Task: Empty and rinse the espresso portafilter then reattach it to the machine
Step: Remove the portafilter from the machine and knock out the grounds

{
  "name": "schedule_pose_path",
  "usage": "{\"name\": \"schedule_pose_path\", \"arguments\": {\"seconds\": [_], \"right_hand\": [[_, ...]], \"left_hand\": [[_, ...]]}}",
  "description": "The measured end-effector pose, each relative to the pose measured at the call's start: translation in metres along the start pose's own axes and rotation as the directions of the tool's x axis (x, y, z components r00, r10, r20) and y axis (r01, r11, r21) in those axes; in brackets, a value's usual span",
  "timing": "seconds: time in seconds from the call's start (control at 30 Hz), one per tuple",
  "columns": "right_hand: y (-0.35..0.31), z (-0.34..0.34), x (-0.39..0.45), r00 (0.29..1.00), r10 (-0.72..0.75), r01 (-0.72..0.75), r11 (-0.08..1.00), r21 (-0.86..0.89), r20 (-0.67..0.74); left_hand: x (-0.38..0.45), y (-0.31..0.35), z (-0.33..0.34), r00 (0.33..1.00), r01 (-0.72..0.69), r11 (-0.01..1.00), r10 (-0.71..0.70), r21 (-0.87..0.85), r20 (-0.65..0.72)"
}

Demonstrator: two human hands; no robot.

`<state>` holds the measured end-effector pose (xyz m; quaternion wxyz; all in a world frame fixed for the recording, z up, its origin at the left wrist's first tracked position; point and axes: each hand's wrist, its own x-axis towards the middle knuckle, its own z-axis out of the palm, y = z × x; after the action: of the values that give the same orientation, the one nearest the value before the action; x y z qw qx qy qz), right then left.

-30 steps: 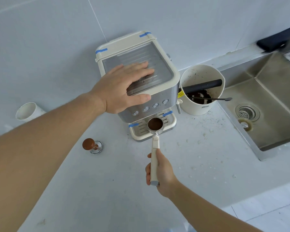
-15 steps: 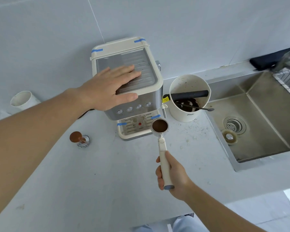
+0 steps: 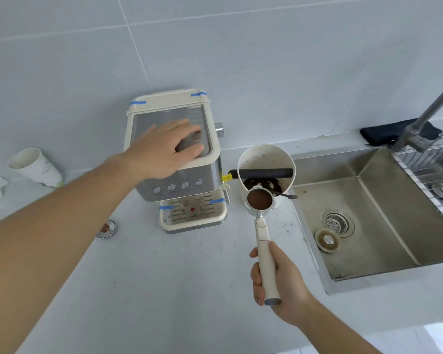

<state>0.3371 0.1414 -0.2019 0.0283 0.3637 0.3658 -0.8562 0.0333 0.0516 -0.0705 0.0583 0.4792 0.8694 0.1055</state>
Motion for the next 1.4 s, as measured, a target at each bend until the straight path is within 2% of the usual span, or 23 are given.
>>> {"name": "schedule_pose_path", "arguments": {"seconds": [0.17, 0.53, 0.77, 1.2, 1.4], "right_hand": [[-0.027, -0.012, -0.002, 0.999, -0.051, 0.051, 0.999, 0.013, 0.003], [-0.085, -0.020, 0.012, 0.986, -0.166, 0.168, 0.979, 0.119, -0.028], [-0.101, -0.016, 0.031, 0.978, -0.206, 0.209, 0.962, 0.177, -0.039], [-0.105, -0.011, 0.056, 0.956, -0.266, 0.278, 0.957, 0.088, -0.124], [-0.109, -0.009, 0.062, 0.908, -0.366, 0.344, 0.929, -0.138, -0.205]], "left_hand": [[0.015, 0.013, 0.000, 0.993, 0.087, 0.996, -0.089, -0.029, -0.073], [0.013, 0.025, 0.007, 0.960, 0.127, 0.983, -0.156, -0.136, -0.234], [0.014, 0.023, 0.007, 0.954, 0.151, 0.975, -0.187, -0.166, -0.234], [0.014, 0.023, 0.006, 0.951, 0.171, 0.968, -0.211, -0.185, -0.226], [0.015, 0.022, 0.005, 0.953, 0.168, 0.968, -0.208, -0.187, -0.221]]}}
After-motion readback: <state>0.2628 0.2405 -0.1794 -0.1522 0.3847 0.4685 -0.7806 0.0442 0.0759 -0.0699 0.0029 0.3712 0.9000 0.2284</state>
